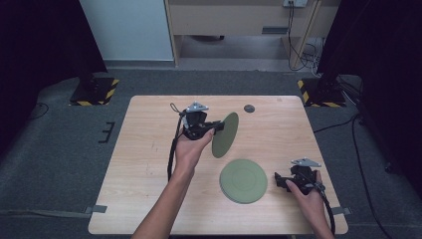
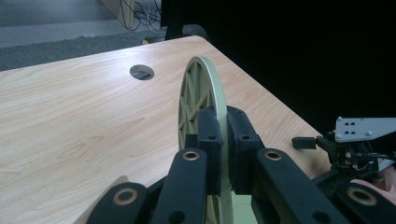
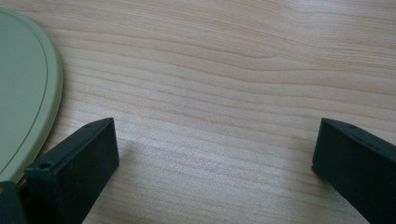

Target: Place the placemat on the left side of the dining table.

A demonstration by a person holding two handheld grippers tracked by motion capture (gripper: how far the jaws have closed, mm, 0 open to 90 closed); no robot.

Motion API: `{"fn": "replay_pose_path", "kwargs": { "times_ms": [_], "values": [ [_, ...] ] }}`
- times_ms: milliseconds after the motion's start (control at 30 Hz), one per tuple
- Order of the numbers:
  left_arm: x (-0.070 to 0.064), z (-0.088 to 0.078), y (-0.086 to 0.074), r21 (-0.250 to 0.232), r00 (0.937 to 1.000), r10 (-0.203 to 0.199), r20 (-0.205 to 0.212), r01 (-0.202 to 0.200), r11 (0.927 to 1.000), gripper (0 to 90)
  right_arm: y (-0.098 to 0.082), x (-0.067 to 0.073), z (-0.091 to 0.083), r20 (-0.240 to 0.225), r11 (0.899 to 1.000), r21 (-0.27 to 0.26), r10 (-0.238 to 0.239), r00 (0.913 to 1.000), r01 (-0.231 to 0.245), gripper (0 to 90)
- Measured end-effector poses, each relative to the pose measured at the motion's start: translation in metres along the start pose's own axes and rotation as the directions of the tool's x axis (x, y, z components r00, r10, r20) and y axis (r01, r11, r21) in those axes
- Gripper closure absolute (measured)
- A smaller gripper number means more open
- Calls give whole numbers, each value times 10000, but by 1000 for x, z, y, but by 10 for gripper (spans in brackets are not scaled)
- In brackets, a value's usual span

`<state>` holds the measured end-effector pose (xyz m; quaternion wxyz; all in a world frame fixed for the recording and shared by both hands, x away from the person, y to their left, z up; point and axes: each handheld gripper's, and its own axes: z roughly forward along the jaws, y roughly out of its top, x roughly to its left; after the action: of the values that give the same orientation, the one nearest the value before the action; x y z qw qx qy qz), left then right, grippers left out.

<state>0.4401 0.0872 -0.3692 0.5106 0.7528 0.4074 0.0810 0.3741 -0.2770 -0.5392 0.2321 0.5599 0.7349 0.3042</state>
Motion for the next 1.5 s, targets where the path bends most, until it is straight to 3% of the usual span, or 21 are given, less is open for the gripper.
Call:
{"fn": "replay_pose_path", "kwargs": {
  "times_ms": [567, 900, 1500],
  "values": [
    [28, -30, -4, -411, 9993, -350, -136, 344, 9986, 855, 0, 0, 0, 2, 10000, -7, -3, 10000, 3, 8],
    [43, -40, -9, -508, 9977, -578, -348, 560, 9971, 855, 0, 0, 0, 1, 10000, -6, -9, 10000, 9, 8],
    [56, -50, -13, -541, 9944, -739, -754, 699, 9961, 855, 0, 0, 0, 0, 10000, -4, -10, 10000, 10, 8]
  ]
}}
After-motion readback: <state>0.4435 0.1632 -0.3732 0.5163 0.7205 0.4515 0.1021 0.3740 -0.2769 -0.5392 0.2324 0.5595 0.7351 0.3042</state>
